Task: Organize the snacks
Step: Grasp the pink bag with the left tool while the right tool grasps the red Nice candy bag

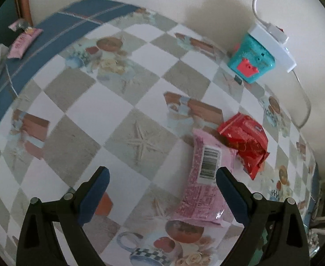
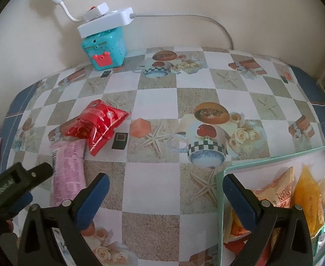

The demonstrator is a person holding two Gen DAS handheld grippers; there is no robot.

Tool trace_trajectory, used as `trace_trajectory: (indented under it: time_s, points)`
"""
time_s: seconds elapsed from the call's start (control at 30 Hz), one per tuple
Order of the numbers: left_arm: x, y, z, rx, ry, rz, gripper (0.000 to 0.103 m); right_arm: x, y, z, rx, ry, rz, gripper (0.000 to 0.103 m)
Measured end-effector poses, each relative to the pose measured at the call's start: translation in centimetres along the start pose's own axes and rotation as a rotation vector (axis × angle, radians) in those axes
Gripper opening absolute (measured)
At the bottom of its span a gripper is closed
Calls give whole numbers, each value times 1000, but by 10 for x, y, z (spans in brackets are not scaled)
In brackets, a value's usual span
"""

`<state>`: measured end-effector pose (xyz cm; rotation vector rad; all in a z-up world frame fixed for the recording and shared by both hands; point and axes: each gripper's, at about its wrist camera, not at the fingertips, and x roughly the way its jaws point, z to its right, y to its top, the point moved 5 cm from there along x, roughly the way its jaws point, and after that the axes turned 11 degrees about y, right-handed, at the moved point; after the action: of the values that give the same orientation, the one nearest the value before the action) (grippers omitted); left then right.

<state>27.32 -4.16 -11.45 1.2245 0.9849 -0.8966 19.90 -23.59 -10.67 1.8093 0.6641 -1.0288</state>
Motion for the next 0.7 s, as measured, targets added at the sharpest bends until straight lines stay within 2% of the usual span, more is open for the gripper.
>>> trace_trajectory:
  time_s: [0.13, 0.37, 0.6, 0.7]
  points:
    - [-5, 0, 13, 38, -47, 9, 97, 0, 1, 2, 4, -3, 0, 103]
    - [-2, -11, 44, 111, -61, 4, 95, -1, 1, 7, 8, -10, -2, 103]
    - [9, -15, 44, 122, -47, -11, 71, -3, 2, 10, 5, -25, 1, 103]
    - [9, -13, 35, 104, -52, -11, 68, -5, 3, 9, -1, -24, 9, 103]
